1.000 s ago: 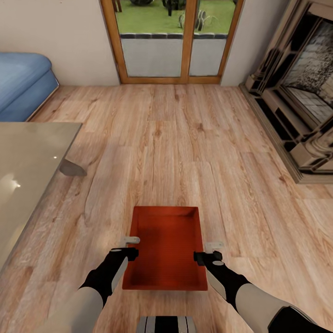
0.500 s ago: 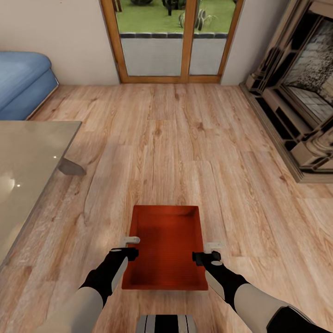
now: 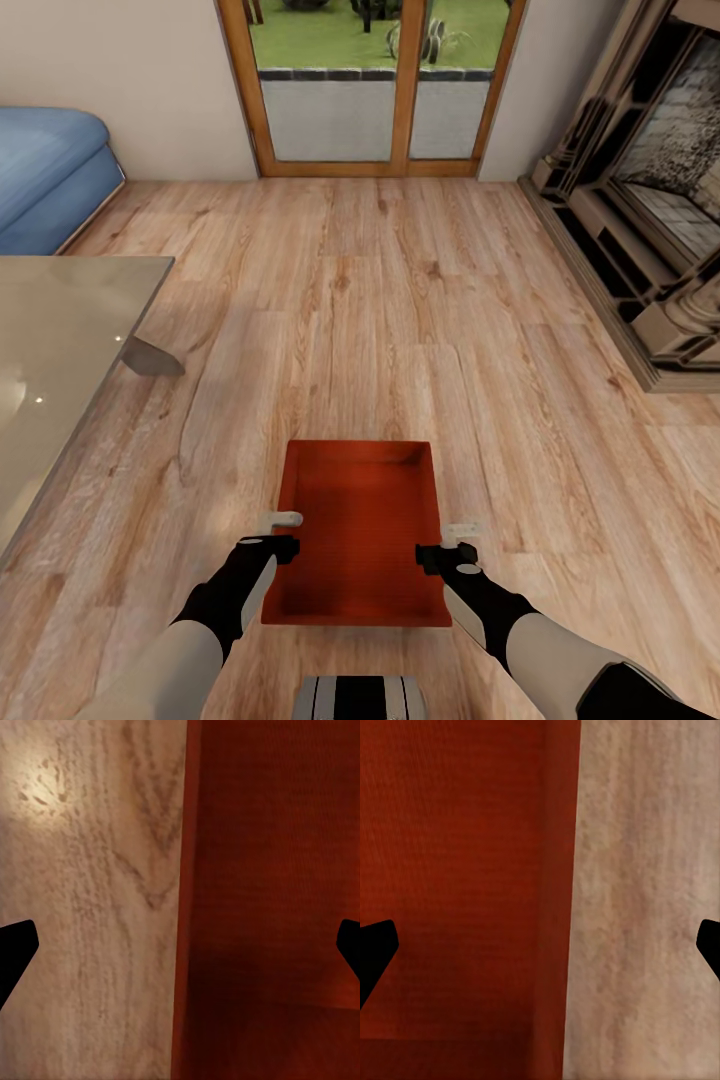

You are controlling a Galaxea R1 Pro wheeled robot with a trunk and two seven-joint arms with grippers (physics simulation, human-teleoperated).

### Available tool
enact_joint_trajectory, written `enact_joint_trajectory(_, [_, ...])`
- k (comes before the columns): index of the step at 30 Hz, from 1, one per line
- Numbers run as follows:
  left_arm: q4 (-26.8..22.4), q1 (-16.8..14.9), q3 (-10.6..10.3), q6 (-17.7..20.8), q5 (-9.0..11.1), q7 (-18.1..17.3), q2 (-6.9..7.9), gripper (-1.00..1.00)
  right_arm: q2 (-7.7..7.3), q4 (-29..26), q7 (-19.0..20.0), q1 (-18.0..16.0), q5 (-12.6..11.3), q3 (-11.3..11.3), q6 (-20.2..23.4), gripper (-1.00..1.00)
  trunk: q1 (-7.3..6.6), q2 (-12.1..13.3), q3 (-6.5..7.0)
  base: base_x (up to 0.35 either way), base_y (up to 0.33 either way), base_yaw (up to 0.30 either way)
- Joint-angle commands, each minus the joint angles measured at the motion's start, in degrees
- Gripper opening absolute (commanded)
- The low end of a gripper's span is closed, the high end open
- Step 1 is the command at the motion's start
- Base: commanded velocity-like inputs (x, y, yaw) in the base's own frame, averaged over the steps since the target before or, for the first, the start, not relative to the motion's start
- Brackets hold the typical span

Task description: Move the two storage containers from the living room to the garage. In the garage, place one container on the floor and stack the other container on top of it (either order is fine).

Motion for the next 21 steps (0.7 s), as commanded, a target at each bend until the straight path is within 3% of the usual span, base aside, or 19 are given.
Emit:
enact_joint_trajectory(1, [-0.09, 0.0, -0.04, 0.32, 0.01, 0.2, -0.01, 1.0, -0.02, -0.04, -0.33, -0.04, -0.53, 0.49, -0.07, 1.0, -0.01, -0.01, -0.03, 0.0, 0.0, 0.0])
enact_joint_trajectory(21, [-0.09, 0.0, -0.04, 0.32, 0.01, 0.2, -0.01, 1.0, -0.02, -0.03, -0.33, -0.04, -0.53, 0.49, -0.07, 1.0, 0.87, -1.62, -0.75, 0.0, 0.0, 0.0])
